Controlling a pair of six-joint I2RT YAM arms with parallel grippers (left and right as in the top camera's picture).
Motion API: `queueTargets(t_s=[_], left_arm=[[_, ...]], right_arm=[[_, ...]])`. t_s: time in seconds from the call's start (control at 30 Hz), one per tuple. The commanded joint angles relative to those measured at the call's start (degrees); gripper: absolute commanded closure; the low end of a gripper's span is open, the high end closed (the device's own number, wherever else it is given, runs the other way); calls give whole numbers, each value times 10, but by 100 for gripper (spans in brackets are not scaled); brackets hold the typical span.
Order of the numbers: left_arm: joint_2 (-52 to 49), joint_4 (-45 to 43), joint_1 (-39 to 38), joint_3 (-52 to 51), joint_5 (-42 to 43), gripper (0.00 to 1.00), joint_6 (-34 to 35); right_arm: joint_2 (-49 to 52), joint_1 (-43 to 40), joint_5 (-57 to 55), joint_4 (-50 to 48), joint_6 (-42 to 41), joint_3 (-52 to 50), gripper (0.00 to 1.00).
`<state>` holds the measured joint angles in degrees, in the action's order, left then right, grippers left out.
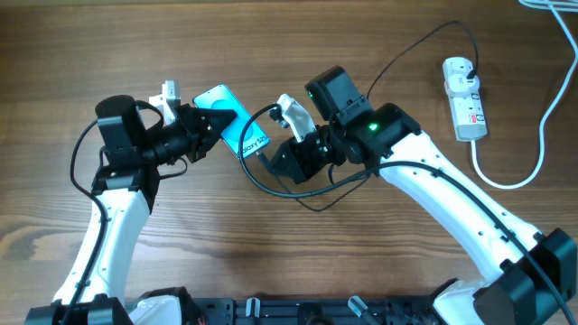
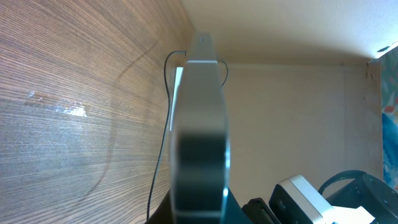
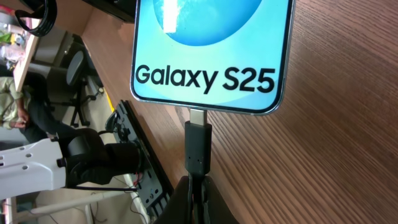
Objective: Plug charger to phone and switch on socket
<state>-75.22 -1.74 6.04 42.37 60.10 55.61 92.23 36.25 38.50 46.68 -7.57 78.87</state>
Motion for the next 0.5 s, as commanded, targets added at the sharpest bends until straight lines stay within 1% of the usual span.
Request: queueTargets(t_s=[0.0, 0.47], left_arm=[[1, -3, -2, 8, 31, 96, -14], [1, -3, -2, 8, 31, 96, -14]], right_arm=[[-6, 1, -4, -10, -5, -2, 95], [-5, 1, 0, -1, -5, -2, 96]])
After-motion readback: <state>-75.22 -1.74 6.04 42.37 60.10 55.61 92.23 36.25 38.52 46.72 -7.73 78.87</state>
